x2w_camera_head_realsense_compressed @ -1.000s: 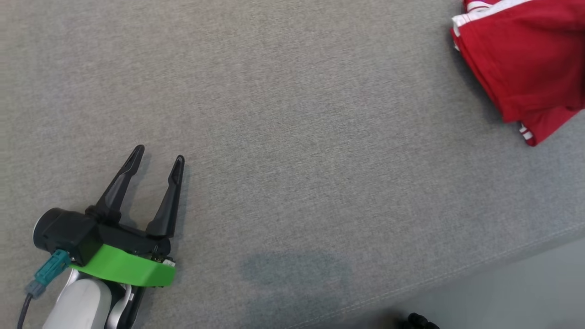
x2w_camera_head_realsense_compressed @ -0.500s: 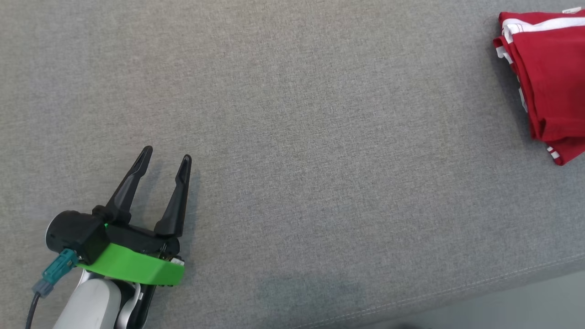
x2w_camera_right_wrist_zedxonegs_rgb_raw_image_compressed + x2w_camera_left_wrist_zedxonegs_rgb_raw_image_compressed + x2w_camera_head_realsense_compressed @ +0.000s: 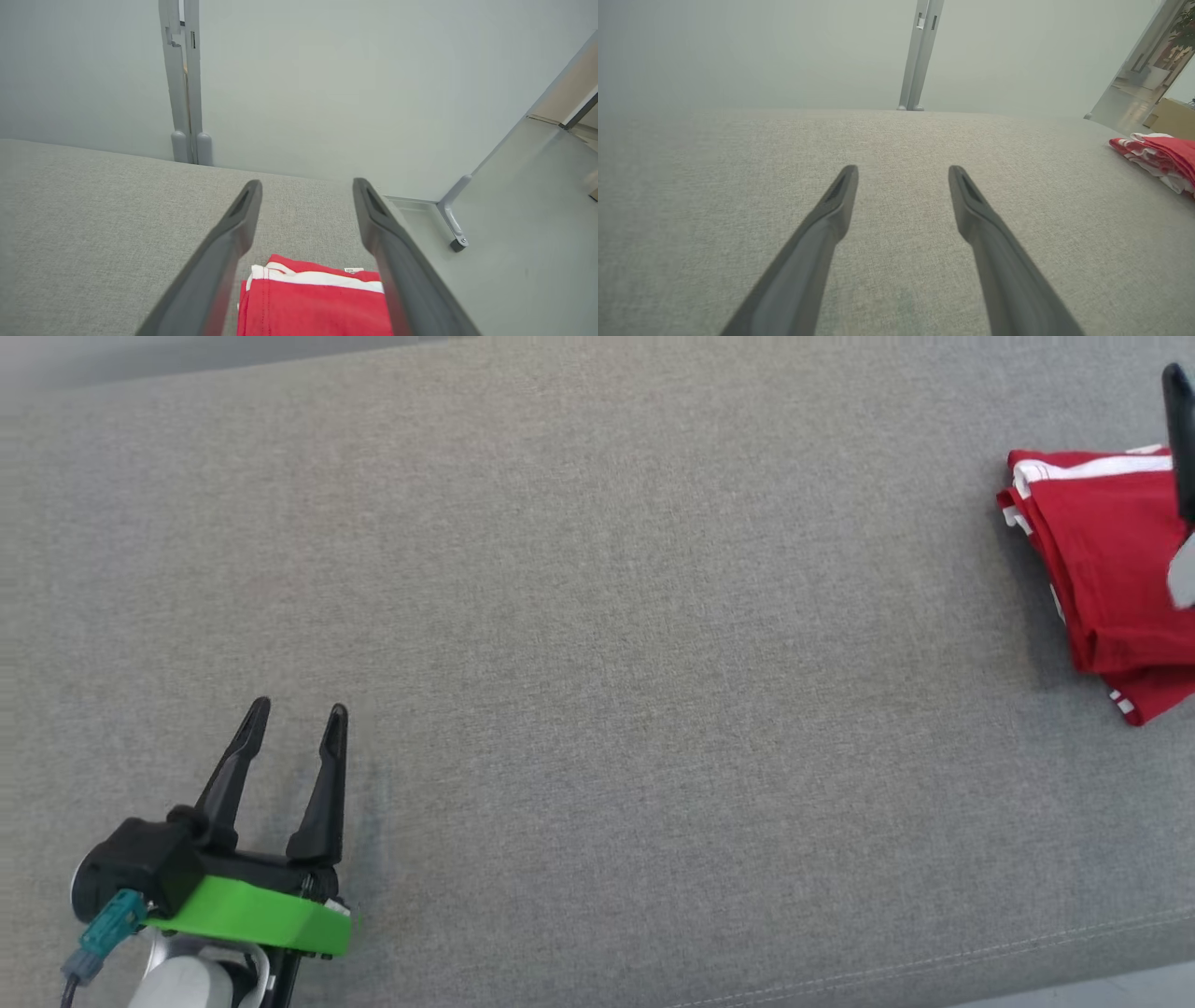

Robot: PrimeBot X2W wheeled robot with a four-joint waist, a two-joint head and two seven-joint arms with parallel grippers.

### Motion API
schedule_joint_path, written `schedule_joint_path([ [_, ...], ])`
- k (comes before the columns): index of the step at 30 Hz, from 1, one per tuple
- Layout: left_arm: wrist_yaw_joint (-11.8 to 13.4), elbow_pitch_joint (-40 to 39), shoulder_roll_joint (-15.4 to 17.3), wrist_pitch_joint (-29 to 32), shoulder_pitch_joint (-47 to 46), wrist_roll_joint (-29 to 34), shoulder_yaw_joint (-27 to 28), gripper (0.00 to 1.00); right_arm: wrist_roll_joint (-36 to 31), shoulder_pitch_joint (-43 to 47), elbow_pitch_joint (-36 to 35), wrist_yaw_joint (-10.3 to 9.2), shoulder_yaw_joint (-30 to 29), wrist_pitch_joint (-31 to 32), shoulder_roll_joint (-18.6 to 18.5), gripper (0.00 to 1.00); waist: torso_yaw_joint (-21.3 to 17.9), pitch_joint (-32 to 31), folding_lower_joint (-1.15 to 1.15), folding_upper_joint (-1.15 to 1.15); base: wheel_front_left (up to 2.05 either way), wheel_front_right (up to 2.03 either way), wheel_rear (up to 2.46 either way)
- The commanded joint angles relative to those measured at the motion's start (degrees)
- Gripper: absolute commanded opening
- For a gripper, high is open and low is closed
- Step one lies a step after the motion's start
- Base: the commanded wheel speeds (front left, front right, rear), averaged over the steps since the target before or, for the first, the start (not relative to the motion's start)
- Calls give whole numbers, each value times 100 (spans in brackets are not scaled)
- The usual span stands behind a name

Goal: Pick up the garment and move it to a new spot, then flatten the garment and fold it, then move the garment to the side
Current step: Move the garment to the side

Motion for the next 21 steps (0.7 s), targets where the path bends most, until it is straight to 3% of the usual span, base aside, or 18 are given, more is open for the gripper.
schedule_joint_path([
  [1, 41, 73, -43, -12, 116, 68, 82, 100, -32, 289, -80, -8, -18, -228, 60, 100, 342, -388, 0, 0, 0, 0, 0],
  [10, 121, 545, -215, -13, 503, 358, 644, 100, -523, 2095, -69, -8, -849, -1923, 1162, 100, 798, -963, 0, 0, 0, 0, 0],
  [17, 114, 767, -428, -12, 665, 678, 1105, 100, -1490, 2786, 202, -10, -1174, -2234, 2005, 100, 848, -1222, 0, 0, 0, 0, 0],
  [21, 80, 798, -639, -13, 777, 853, 1370, 100, -1843, 3086, -108, -8, -1247, -2231, 2427, 100, 799, -1355, 0, 0, 0, 0, 0],
])
